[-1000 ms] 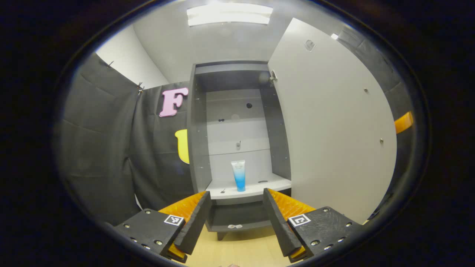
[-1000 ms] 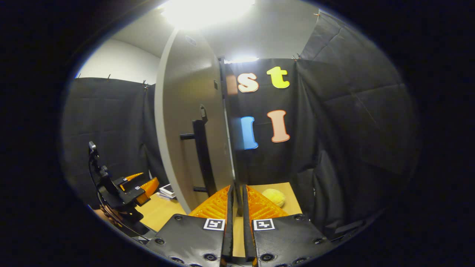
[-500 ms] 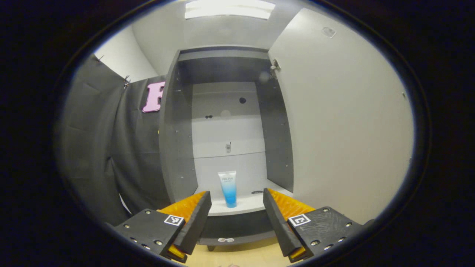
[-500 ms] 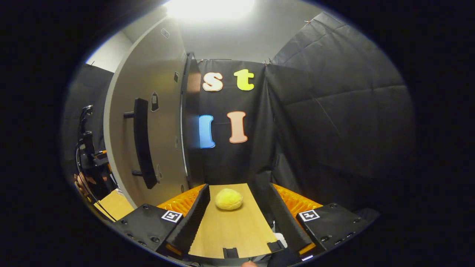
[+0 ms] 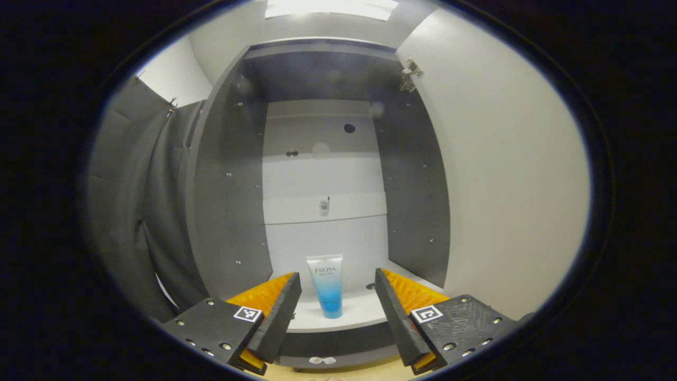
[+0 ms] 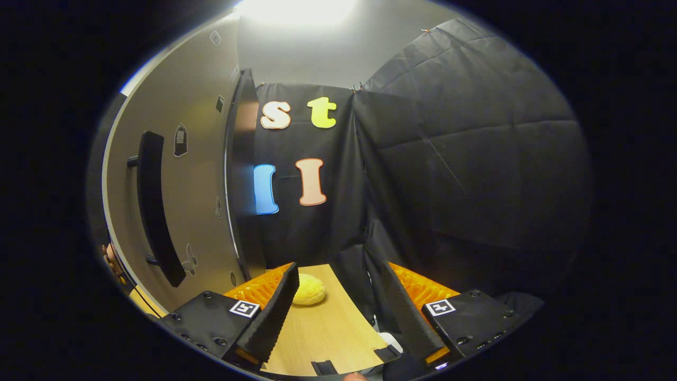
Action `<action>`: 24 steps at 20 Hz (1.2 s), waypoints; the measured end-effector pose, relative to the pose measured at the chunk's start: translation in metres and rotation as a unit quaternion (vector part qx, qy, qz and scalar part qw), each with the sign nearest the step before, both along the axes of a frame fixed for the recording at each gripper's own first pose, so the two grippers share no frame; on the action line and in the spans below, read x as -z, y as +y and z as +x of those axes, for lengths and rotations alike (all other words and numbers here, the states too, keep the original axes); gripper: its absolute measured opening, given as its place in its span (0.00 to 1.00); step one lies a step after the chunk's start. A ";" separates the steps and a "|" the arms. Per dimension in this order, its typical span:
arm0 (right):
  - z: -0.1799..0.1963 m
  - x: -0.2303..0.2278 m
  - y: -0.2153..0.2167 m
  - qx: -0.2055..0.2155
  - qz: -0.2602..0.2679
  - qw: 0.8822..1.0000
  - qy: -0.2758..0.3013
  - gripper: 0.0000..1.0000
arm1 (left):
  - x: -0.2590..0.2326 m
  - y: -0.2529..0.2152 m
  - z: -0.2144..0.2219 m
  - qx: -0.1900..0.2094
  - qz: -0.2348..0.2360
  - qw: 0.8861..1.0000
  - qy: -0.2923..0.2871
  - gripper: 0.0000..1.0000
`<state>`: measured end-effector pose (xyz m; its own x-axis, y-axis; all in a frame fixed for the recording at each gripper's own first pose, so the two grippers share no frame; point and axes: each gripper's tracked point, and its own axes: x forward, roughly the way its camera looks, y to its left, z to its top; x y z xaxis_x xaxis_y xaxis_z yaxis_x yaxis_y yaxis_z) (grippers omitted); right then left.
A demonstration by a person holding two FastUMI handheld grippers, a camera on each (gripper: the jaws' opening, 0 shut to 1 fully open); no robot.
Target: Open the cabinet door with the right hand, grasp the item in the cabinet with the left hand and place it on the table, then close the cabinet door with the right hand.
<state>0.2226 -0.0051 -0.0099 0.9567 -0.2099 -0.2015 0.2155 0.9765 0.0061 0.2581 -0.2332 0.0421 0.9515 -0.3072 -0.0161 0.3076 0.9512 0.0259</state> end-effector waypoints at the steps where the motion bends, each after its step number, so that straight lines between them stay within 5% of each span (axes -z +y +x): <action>1: 0.001 0.001 0.001 0.004 -0.001 1.000 0.002 0.98 | 0.004 0.000 0.008 0.000 0.000 1.000 0.004 0.87; 14: 0.015 0.019 0.016 0.036 -0.005 0.999 0.035 0.98 | 0.025 -0.019 0.071 0.008 0.010 0.999 0.030 0.87; 18: 0.013 0.022 0.018 0.040 -0.010 0.998 0.041 0.98 | 0.030 -0.023 0.079 0.017 0.007 0.999 0.037 0.62; 19: 0.012 0.022 0.018 0.041 -0.011 0.998 0.042 0.98 | 0.028 -0.021 0.076 0.016 0.006 0.999 0.036 0.64; 20: 0.011 0.024 0.018 0.042 -0.011 0.998 0.044 0.98 | 0.029 -0.025 0.080 0.021 0.007 0.999 0.037 0.50; 24: 0.009 0.023 0.016 0.043 -0.011 0.998 0.044 0.93 | 0.028 -0.026 0.072 0.031 0.006 0.999 0.033 0.51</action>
